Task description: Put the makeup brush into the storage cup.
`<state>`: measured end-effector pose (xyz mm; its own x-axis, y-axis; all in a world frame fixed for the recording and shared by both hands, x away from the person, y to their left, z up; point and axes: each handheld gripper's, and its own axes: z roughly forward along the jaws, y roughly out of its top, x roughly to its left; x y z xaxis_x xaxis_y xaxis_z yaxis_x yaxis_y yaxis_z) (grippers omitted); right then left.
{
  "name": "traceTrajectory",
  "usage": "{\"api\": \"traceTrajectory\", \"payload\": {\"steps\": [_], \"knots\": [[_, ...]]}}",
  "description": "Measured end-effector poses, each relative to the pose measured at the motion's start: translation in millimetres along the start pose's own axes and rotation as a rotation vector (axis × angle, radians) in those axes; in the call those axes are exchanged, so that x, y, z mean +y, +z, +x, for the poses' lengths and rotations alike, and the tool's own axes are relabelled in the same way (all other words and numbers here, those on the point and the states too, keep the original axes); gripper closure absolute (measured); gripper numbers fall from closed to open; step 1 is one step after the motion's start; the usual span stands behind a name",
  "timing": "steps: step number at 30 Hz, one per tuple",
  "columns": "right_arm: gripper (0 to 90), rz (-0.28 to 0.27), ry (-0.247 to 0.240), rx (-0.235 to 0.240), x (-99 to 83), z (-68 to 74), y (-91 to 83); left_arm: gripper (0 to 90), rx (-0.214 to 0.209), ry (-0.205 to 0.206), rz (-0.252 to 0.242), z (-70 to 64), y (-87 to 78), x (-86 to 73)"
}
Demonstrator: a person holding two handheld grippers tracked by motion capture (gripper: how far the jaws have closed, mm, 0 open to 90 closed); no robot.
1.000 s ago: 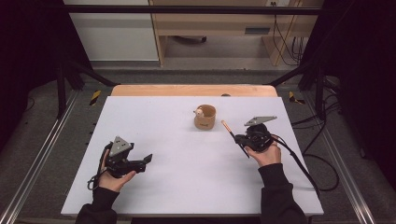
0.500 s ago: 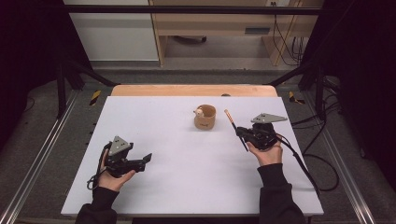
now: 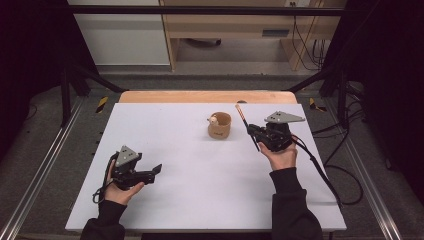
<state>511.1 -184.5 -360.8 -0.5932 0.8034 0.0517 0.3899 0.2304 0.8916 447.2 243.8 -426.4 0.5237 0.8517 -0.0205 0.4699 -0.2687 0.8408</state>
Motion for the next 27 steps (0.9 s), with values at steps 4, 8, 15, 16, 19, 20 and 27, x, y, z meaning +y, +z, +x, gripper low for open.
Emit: {"api": "traceTrajectory", "payload": {"steps": [4, 8, 15, 16, 19, 20, 27], "knots": [[83.5, -0.023, 0.000, -0.012, 5.3, 0.6, 3.3, 15.2, 0.000, 0.000, -0.004, 0.3, -0.5, -0.1], [83.5, -0.058, 0.008, -0.025, 9.0, 2.0, 7.1, 15.1, 0.001, -0.001, -0.004, 0.9, -0.9, -0.2], [83.5, -0.096, 0.012, -0.033, 16.7, 6.1, 14.0, 15.1, 0.000, 0.006, 0.001, 2.0, -1.6, -0.2], [83.5, -0.097, 0.014, -0.035, 17.9, 6.5, 14.6, 15.1, 0.000, 0.005, 0.000, 2.5, -2.0, -0.1], [83.5, -0.115, 0.018, -0.040, 21.2, 7.3, 17.0, 15.0, 0.002, -0.001, -0.005, 3.6, -2.5, -0.2], [83.5, -0.119, 0.016, -0.041, 22.2, 7.7, 17.8, 15.0, 0.001, -0.002, -0.006, 3.8, -2.5, -0.2], [83.5, -0.140, 0.023, -0.046, 27.0, 9.3, 26.0, 14.5, 0.003, -0.001, -0.010, 5.7, -4.1, 0.2]]}}
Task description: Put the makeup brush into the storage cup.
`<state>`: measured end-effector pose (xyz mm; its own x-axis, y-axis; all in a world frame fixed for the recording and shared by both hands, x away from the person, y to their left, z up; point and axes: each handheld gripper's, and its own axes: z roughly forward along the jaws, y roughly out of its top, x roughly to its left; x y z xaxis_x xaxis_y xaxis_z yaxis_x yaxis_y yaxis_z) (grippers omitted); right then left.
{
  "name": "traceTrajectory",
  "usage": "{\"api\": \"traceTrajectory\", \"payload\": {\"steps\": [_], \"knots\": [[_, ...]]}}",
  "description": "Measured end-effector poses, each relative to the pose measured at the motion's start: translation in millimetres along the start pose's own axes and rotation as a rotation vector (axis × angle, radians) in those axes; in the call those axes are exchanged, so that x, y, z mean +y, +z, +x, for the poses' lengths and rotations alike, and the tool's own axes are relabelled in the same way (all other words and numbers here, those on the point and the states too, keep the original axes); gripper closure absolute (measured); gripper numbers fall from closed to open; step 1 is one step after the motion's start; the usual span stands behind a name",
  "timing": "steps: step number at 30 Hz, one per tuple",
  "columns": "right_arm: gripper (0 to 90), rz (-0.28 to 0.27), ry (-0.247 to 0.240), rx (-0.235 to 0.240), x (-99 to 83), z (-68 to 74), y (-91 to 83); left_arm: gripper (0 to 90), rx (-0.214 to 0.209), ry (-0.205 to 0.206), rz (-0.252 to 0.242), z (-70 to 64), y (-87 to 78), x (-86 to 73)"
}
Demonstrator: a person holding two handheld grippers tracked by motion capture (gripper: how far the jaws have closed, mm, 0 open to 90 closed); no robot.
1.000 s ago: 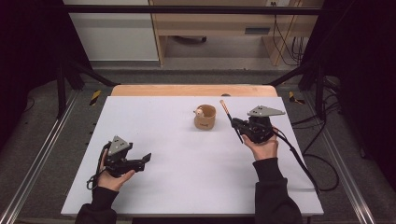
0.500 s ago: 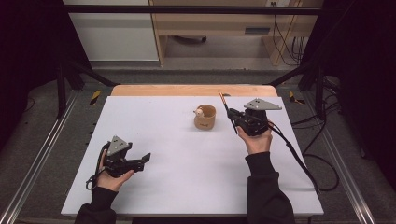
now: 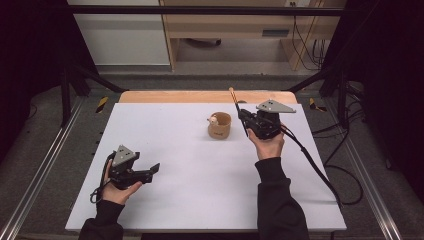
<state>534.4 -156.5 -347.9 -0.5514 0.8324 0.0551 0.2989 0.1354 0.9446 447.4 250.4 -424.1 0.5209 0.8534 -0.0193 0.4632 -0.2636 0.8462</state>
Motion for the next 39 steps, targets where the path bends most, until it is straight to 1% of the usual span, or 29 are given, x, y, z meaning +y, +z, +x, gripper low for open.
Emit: {"api": "traceTrajectory", "payload": {"steps": [5, 7, 13, 14, 16, 26, 29, 32, 36, 39], "knots": [[83.5, -0.016, 0.004, -0.006, 2.6, 1.8, 5.7, 13.9, 0.003, 0.007, 0.000, 0.6, -0.8, 0.3], [83.5, -0.022, 0.003, -0.006, 3.4, 2.1, 8.9, 13.5, 0.003, 0.006, 0.000, 0.8, -1.0, 0.3], [83.5, -0.045, 0.019, -0.011, 5.0, 1.7, 15.9, 13.0, 0.004, -0.004, -0.005, 2.9, -1.9, 0.2], [83.5, -0.045, 0.025, -0.013, 5.2, 2.0, 16.9, 13.0, 0.004, -0.007, -0.006, 3.4, -2.2, 0.2], [83.5, -0.047, 0.019, -0.018, 5.1, 1.4, 19.9, 12.9, 0.005, -0.008, -0.006, 4.0, -2.5, 0.2], [83.5, -0.045, 0.029, -0.022, 8.1, 0.3, 35.4, 13.0, 0.006, -0.017, -0.013, 5.7, -3.0, -0.1], [83.5, -0.046, 0.023, -0.029, 9.5, -1.4, 39.2, 13.0, 0.006, -0.018, -0.013, 5.9, -3.1, -0.1], [83.5, -0.050, 0.034, -0.034, 10.6, -3.1, 43.1, 13.0, 0.007, -0.015, -0.010, 6.8, -3.6, -0.1], [83.5, -0.052, 0.033, -0.045, 11.0, -4.7, 49.1, 13.0, 0.007, -0.017, -0.012, 7.6, -4.2, -0.2], [83.5, -0.057, 0.030, -0.042, 11.4, -4.5, 53.6, 13.0, 0.007, -0.019, -0.010, 7.9, -3.7, -0.4]]}}
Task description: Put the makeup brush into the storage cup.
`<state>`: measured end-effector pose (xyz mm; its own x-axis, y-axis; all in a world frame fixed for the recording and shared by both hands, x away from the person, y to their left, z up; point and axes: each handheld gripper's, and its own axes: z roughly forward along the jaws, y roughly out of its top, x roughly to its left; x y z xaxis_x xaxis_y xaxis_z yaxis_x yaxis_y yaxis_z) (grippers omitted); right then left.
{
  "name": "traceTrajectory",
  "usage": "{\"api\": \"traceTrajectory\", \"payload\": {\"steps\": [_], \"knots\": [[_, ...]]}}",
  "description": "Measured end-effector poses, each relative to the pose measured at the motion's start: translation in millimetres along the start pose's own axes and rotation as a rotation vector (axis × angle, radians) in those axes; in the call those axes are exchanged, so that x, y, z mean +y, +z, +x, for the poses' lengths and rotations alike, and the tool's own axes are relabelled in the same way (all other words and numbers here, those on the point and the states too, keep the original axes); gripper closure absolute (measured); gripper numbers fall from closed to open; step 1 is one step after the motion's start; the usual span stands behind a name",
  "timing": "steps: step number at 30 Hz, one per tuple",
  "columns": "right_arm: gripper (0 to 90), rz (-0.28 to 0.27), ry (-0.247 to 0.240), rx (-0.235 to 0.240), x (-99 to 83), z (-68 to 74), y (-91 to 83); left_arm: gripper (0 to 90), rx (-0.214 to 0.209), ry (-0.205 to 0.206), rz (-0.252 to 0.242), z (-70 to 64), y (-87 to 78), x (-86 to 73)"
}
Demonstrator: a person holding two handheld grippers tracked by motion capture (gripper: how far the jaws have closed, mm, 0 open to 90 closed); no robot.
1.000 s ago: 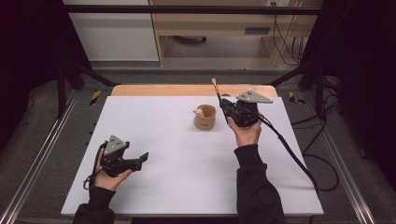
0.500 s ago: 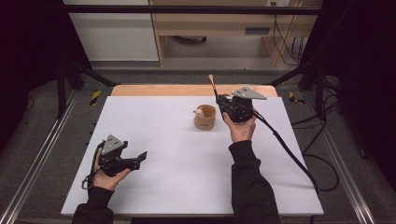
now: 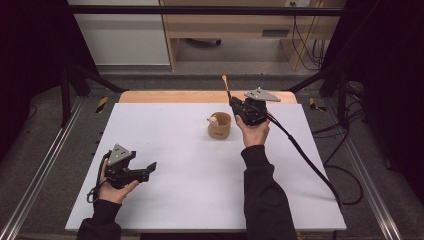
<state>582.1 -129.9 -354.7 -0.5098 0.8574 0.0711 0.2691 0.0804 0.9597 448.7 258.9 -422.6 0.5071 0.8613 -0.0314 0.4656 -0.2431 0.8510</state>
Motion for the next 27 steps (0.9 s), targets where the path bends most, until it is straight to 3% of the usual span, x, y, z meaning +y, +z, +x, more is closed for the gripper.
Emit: {"api": "traceTrajectory", "payload": {"steps": [27], "knots": [[83.5, -0.011, 0.025, -0.007, -3.0, -4.2, 37.1, 13.0, -0.003, -0.005, 0.001, 2.1, -0.4, -0.7]]}}
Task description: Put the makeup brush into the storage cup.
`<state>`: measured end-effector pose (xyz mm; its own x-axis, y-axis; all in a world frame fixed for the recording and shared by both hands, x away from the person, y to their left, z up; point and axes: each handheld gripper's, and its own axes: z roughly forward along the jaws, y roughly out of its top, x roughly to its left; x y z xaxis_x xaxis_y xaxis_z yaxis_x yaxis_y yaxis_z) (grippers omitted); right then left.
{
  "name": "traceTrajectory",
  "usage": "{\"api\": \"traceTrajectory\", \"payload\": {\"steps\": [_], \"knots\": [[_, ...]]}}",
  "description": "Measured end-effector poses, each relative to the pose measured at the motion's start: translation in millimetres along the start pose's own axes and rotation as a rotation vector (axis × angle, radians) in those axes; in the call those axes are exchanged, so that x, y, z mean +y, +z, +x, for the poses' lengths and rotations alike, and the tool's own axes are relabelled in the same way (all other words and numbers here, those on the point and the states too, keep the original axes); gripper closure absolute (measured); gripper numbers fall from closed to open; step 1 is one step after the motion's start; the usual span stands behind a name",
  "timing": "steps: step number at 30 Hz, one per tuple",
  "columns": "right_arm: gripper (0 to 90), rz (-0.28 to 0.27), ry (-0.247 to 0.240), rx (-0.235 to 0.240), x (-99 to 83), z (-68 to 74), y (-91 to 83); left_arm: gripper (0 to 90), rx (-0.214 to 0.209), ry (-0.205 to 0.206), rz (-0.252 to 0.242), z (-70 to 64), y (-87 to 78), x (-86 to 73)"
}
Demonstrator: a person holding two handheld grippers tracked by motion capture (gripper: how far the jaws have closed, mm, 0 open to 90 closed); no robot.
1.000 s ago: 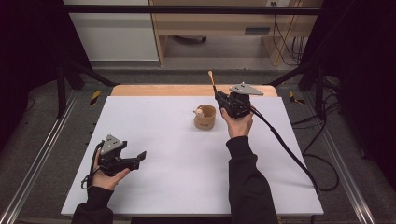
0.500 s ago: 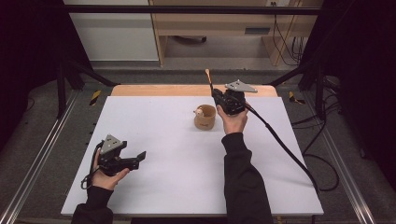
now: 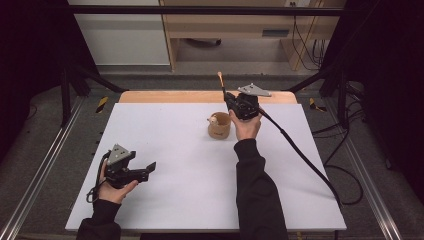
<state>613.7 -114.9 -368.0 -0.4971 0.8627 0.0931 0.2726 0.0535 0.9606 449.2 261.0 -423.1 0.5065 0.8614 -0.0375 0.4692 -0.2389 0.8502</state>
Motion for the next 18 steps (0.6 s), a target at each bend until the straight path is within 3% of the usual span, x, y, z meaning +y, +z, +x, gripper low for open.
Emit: {"api": "traceTrajectory", "payload": {"steps": [18], "knots": [[83.5, 0.020, 0.004, -0.004, -9.7, -1.4, 18.3, 13.1, -0.001, -0.003, 0.001, 0.4, 1.2, -1.0]]}}
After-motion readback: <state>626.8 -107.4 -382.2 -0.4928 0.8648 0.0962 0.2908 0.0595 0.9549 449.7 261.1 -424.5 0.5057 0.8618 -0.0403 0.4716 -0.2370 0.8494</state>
